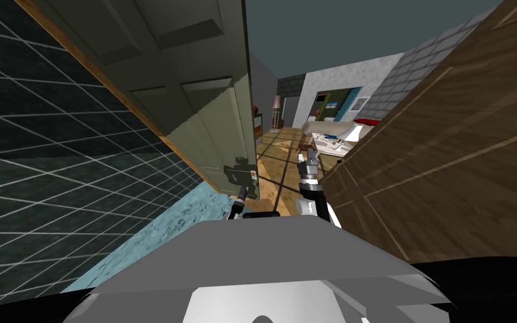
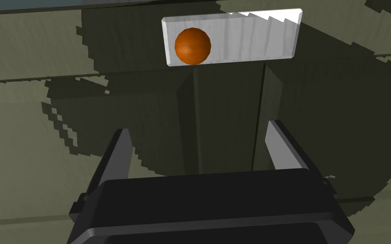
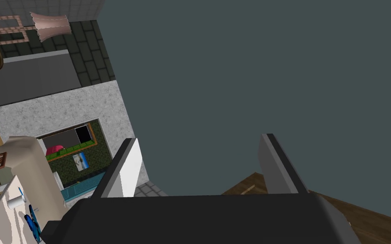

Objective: Push the door open

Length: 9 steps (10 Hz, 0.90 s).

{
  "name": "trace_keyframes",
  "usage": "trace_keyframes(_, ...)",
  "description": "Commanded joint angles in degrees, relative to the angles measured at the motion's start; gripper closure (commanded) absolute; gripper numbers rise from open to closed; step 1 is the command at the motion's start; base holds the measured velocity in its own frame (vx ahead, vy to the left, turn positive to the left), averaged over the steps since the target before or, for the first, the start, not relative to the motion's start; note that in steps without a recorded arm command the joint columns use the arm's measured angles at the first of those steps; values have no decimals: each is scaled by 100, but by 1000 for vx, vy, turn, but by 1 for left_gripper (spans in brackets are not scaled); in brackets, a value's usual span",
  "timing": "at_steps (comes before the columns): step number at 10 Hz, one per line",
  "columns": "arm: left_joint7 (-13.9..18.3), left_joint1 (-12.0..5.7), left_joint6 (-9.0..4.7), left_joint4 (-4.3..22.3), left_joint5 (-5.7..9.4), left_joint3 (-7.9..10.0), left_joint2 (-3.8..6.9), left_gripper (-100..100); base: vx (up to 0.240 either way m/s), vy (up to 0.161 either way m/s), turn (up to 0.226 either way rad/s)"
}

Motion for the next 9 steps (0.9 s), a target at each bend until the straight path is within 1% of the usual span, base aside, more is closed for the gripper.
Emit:
trace_keyframes(1, 5, 25, 45, -61, 14, -1, -59, -100, -236, -9, 58)
trace_keyframes(2, 5, 22, 28, -47, 8, -2, -34, -100, -102, -6, 6)
trace_keyframes(3, -9, 13, 11, -24, 14, 18, -9, -100, 101, -43, -38)
trace_keyframes(6, -31, -10, -26, 20, 23, 51, 3, -100, 175, -56, -15)
trace_keyframes(9, -59, -40, -76, 77, 34, 93, -26, -100, 213, -62, -24)
